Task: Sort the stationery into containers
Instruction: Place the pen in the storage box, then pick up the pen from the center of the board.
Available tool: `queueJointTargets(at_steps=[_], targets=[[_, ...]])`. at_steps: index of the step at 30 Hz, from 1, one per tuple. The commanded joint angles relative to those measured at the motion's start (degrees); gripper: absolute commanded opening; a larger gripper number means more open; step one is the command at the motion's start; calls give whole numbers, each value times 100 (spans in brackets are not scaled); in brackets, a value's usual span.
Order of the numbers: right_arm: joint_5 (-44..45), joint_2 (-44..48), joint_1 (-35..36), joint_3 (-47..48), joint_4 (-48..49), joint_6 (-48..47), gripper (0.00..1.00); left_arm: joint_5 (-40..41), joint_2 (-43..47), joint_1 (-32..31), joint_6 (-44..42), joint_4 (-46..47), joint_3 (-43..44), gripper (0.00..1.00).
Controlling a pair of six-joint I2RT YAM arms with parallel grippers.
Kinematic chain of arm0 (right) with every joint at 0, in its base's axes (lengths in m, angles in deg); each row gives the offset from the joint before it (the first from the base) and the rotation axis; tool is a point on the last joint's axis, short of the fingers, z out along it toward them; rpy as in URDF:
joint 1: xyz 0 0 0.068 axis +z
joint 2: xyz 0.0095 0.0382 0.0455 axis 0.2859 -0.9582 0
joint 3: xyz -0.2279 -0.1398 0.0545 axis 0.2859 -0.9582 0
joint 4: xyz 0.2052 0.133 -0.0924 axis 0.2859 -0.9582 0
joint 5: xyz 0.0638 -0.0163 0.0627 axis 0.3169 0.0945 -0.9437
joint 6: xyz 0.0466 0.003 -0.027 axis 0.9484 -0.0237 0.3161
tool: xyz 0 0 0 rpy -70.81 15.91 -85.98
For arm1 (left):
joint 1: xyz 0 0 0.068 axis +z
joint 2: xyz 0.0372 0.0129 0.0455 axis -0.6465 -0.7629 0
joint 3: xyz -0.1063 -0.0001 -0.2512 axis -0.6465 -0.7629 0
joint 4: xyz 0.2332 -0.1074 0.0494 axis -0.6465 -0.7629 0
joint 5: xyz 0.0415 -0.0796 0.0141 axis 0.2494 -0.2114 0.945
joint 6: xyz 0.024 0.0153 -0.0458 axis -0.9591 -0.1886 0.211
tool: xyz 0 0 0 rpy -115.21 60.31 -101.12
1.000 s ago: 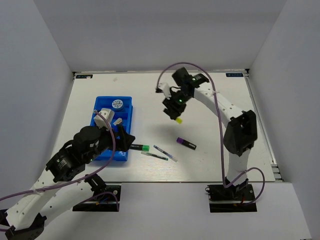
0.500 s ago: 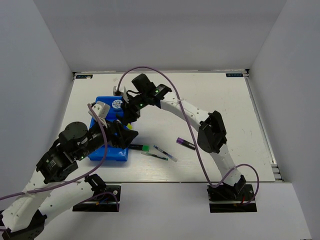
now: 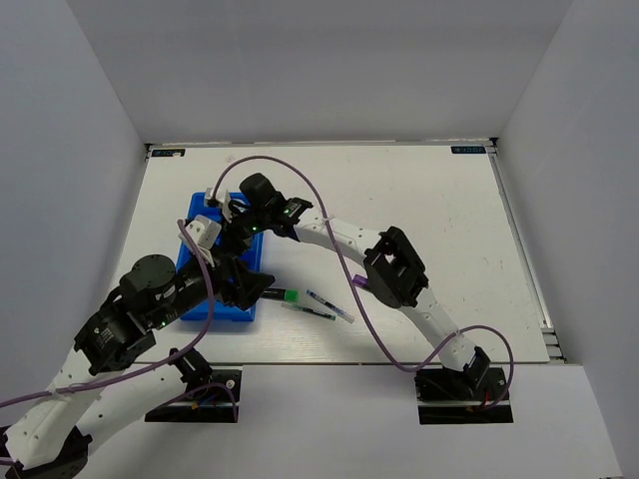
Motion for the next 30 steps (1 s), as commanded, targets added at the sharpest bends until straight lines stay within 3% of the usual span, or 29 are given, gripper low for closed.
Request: queueJointTargets(at_steps=[1, 2, 3, 5, 12, 14, 16, 17, 19, 22, 23, 24, 25, 26, 27, 28, 29, 30], targets=[[289, -22, 111, 77, 424, -312, 0, 42, 131, 10, 53, -60, -61, 88], [307, -22, 120, 77, 371, -339, 3, 42, 166, -7, 45, -112, -79, 88], [377, -13, 129, 69, 319, -357, 24, 60, 158, 1, 53, -113, -87, 88], [465, 13, 147, 60, 205, -488, 42, 60, 202, 1, 79, -148, -131, 88], [782, 206, 120, -11, 142, -568, 52, 77, 272, 1, 132, -218, -263, 88], [835, 276, 112, -2, 107, -586, 51, 209, 299, 1, 132, -236, -263, 88], [1062, 426, 94, -11, 28, -586, 40, 253, 325, 1, 150, -297, -220, 88], [1168, 644, 76, -11, -102, -620, 21, 262, 368, 1, 141, -315, -202, 88], [1685, 795, 15, 42, -392, -664, 0, 350, 395, 10, 124, -403, -149, 84], [2959, 1234, -46, -10, -929, -1024, 0, 595, 509, 10, 62, -473, -166, 50], [3580, 1453, -90, -280, -1269, -1112, 0, 666, 562, 1, 71, -517, -184, 15], [3664, 1664, -117, -387, -1403, -1226, 0, 858, 571, 1, 79, -569, -202, 4], [3726, 1875, -134, -484, -1727, -1323, 0, 912, 562, 1, 114, -587, -202, 0], [3883, 1981, -248, -938, -2017, -1393, 0, 973, 527, -7, 115, -631, -263, 0], [3833, 2322, -284, -1125, -2133, -1629, 15, 1018, 501, 1, 123, -666, -289, 2], [3693, 2421, -328, -1466, -2508, -1762, 29, 1070, 431, 10, 167, -719, -307, 11], [3570, 2509, -432, -1713, -2964, -1946, 39, 1079, 396, 1, 167, -737, -394, 30], [3551, 2736, -468, -1924, -3361, -2296, 53, 1114, 300, 1, 185, -798, -439, 64]])
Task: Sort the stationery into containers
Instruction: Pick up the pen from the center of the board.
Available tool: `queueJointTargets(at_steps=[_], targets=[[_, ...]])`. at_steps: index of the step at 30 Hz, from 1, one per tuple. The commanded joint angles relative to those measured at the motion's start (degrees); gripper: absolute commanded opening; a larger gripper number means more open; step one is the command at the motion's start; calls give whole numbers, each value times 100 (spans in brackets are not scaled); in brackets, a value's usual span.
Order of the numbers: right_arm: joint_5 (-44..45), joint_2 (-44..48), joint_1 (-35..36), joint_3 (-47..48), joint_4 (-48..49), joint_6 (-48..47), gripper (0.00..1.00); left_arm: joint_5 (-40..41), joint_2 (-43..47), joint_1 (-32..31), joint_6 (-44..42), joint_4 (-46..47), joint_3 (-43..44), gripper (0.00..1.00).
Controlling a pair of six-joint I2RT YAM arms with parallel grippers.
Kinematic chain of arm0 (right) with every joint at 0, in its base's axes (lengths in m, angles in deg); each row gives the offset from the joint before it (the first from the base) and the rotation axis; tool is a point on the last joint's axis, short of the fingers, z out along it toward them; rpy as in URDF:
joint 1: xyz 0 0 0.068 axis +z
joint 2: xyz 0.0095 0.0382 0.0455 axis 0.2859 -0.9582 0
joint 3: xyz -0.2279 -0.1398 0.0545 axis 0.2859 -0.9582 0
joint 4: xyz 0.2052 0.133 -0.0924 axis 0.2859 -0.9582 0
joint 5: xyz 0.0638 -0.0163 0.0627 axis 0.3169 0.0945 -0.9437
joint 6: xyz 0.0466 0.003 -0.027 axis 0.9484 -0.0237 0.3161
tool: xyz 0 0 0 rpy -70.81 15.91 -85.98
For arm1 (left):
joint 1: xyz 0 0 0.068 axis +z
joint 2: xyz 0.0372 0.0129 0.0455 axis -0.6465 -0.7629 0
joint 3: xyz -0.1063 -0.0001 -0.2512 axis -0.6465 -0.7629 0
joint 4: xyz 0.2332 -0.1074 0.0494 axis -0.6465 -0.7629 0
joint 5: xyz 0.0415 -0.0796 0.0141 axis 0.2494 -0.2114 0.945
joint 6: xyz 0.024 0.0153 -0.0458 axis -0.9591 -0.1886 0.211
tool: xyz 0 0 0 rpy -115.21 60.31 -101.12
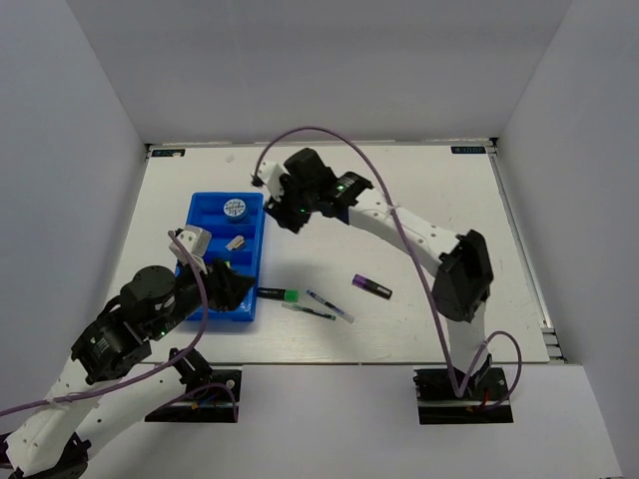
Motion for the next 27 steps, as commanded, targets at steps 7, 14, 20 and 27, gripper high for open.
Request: queueJointTargets(at_steps=[7, 14, 20, 27], targets=[[242, 957, -569, -1728, -2898, -1847, 73, -93, -623, -7, 6, 31, -465, 89], [841, 1082, -762, -2925, -2459, -1839, 73, -340, -852, -7, 6, 189, -474, 89], [727, 826, -877, -3153, -2318, -1655, 73, -279, -773, -7, 23, 84, -491, 89], [675, 405, -1000, -3215, -2063, -1409, 73, -252, -677, -16, 32, -12, -491, 89]])
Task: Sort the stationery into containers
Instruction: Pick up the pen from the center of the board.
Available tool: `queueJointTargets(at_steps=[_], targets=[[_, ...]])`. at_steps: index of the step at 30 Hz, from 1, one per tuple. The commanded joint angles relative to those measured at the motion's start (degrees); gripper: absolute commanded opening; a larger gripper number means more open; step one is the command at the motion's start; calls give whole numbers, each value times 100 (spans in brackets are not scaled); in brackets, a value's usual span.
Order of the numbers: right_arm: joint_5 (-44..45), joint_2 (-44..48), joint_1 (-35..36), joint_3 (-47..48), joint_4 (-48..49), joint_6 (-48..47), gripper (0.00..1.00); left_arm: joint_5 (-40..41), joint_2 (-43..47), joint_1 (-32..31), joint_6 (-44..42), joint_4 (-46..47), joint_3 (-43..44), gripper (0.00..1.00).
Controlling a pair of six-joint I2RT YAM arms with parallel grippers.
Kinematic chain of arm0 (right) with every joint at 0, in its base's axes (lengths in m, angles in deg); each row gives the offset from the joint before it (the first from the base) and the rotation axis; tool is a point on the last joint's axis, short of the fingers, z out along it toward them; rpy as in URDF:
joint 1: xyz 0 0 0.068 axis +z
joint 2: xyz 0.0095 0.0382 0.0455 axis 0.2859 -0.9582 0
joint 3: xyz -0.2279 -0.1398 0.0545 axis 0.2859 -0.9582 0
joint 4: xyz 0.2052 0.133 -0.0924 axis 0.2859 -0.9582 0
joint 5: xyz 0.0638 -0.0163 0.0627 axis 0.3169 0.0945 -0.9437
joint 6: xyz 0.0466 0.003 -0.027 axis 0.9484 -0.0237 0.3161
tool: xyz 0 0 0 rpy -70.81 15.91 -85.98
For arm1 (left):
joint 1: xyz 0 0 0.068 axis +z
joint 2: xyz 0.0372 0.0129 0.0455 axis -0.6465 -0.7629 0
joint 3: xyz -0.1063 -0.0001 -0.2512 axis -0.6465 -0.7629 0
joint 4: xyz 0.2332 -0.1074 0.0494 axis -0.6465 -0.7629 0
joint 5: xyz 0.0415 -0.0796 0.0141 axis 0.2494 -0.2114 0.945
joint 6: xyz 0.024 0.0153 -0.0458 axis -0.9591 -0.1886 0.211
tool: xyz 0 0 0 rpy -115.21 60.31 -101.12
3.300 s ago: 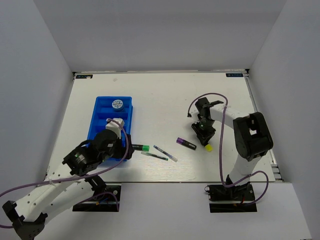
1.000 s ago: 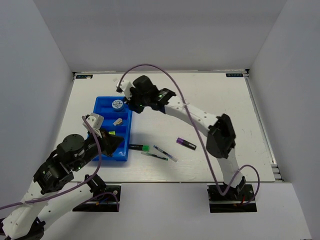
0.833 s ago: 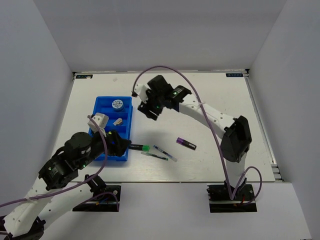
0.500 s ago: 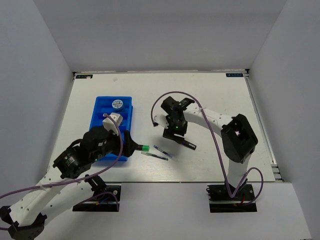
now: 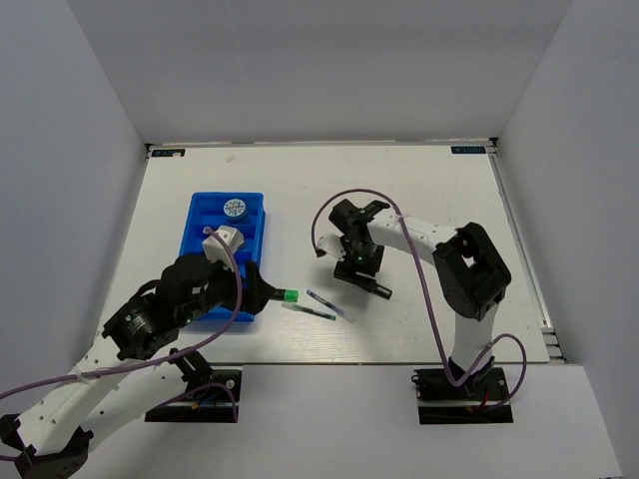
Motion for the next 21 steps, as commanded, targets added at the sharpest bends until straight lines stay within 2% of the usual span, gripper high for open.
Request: queueJointTargets(at_steps=[1, 7, 12, 14, 15, 16, 17, 18, 21], targets=[[-36, -241, -80, -30, 145, 220, 73, 2, 71, -5, -10, -58, 7, 89], [-36, -399, -80, -170, 416, 448, 70, 55, 159, -5, -27, -137, -2, 89], [-53, -460, -62, -504, 733, 747, 57, 98, 220, -5, -27, -173, 33, 89], [-44, -522, -62, -575, 742, 870, 47, 125, 229, 3, -36, -199, 33, 89], [-375, -539, -36, -671, 716, 897, 41, 133, 264, -5, -27, -199, 51, 89], [-405, -574, -62, -689, 707, 949, 30, 134, 256, -5, -36, -217, 60, 89], [-422, -618, -62, -750, 690, 967, 25, 134, 282, -5, -62, -225, 69, 89], [-475, -619, -53, -786, 672, 985, 14, 134, 265, -5, -36, -269, 69, 89], [-536, -628, -45, -821, 637, 1011, 2, 151, 264, -5, -54, -261, 95, 89]])
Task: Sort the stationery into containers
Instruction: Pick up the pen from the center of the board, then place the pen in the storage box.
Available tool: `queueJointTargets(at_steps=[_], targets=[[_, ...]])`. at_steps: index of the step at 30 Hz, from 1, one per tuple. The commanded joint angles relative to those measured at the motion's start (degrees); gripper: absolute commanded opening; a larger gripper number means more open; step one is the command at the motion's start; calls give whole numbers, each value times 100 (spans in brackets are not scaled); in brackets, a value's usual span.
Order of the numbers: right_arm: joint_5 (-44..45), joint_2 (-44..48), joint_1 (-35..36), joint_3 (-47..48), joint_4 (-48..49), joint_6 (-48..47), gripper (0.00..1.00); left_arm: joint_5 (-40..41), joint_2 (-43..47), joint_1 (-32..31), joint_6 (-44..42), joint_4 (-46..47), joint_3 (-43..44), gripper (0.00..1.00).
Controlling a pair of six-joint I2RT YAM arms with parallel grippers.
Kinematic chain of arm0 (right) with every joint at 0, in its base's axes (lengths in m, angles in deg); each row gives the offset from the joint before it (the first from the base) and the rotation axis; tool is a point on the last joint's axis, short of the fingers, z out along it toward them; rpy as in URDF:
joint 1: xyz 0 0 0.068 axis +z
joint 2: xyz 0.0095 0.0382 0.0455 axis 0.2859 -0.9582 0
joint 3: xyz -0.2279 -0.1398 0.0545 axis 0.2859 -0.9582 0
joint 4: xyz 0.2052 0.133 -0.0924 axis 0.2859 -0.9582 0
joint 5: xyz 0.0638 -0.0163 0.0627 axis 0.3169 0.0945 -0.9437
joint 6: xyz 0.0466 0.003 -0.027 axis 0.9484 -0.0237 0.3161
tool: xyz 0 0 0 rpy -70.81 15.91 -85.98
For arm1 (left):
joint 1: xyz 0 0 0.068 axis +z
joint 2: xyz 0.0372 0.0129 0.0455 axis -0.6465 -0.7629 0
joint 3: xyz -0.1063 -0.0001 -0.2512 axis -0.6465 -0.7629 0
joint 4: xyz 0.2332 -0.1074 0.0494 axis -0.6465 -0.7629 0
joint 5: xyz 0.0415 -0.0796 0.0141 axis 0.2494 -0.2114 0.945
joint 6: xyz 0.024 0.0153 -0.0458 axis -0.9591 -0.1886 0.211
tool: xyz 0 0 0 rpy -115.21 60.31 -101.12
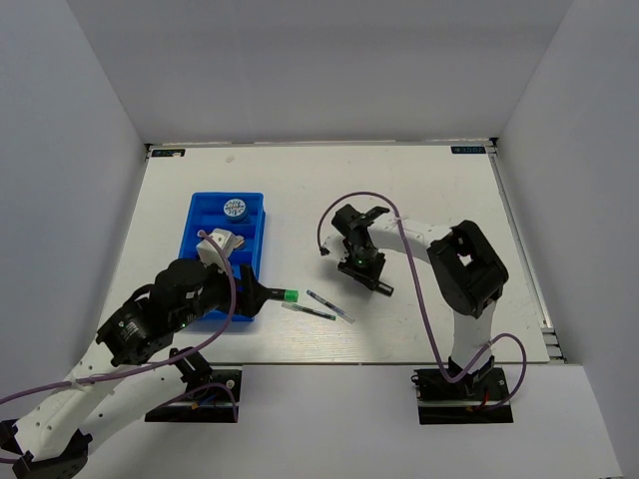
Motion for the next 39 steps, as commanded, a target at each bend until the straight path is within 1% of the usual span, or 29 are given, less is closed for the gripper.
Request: queueJointTargets(at_steps=[1, 3, 4, 6, 7, 8, 10, 11, 13, 14, 16, 17, 18, 20, 21, 22, 24, 25, 26, 27, 29, 32, 34, 39], targets=[[-687, -368, 17, -339, 1, 187, 0, 88, 43, -5, -43, -84, 104, 89], [-828, -254, 16, -197, -88, 65, 0, 88, 26, -5, -69, -92, 156, 89], [-1063, -122, -1, 160, -288, -32, 0, 88, 17, -14, -78, -92, 174, 89], [-1267, -34, 34, 487, -534, -208, 0, 79, 8, -5, -113, -84, 227, 89], [-1520, -51, 43, 1158, -736, -356, 0, 79, 9, -5, -130, -66, 270, 89], [-1801, -129, 52, 1426, -834, -480, 0, 88, 9, -14, -131, -40, 280, 89], [-2241, -270, 140, 2618, -1342, -595, 0, 70, -9, -5, -166, 22, 350, 89], [-2391, -575, 166, 3268, -1579, -708, 0, 44, -9, -5, -174, 109, 367, 89], [-2935, -797, 306, 3869, -1783, -788, 0, -53, -27, 3, -174, 179, 446, 89], [-3060, -1111, 350, 4638, -1888, -815, 0, -96, -79, -14, -183, 189, 455, 89], [-3454, -1420, 482, 5092, -1846, -771, 0, -228, -114, -5, -166, 276, 543, 89], [-3587, -1500, 526, 5598, -1584, -753, 0, -316, -141, -5, -157, 364, 569, 89], [-3832, -1588, 596, 5673, -1390, -475, 0, -412, -158, -5, -166, 443, 596, 89], [-4220, -1607, 640, 5482, -191, -157, 0, -518, -150, -5, -183, 514, 657, 89], [-4491, -1589, 675, 5394, 146, 445, 0, -562, -167, -5, -209, 549, 718, 89], [-4746, -1589, 693, 5166, 933, 677, 0, -571, -167, -5, -210, 567, 728, 89], [-5160, -1693, 720, 4858, 2427, 1676, 0, -719, -159, -5, -289, 593, 807, 89], [-5179, -1747, 746, 4822, 2757, 1916, 0, -756, -158, -5, -289, 576, 833, 89], [-5179, -1799, 781, 4891, 3587, 2380, 0, -782, -176, 3, -324, 584, 859, 89], [-5205, -2043, 807, 4935, 3804, 2837, 0, -800, -159, -5, -333, 558, 868, 89], [-5153, -2282, 860, 5145, 4260, 3148, 0, -826, -132, 3, -341, 540, 869, 89], [-4837, -2555, 1018, 5252, 4088, 2772, 0, -818, -36, -14, -376, 523, 772, 89], [-4610, -2617, 1132, 5086, 4087, 2457, 0, -757, 104, -14, -394, 470, 702, 89], [-4170, -2688, 1264, 4919, 3727, 1849, 0, -651, 219, -14, -429, 356, 561, 89]])
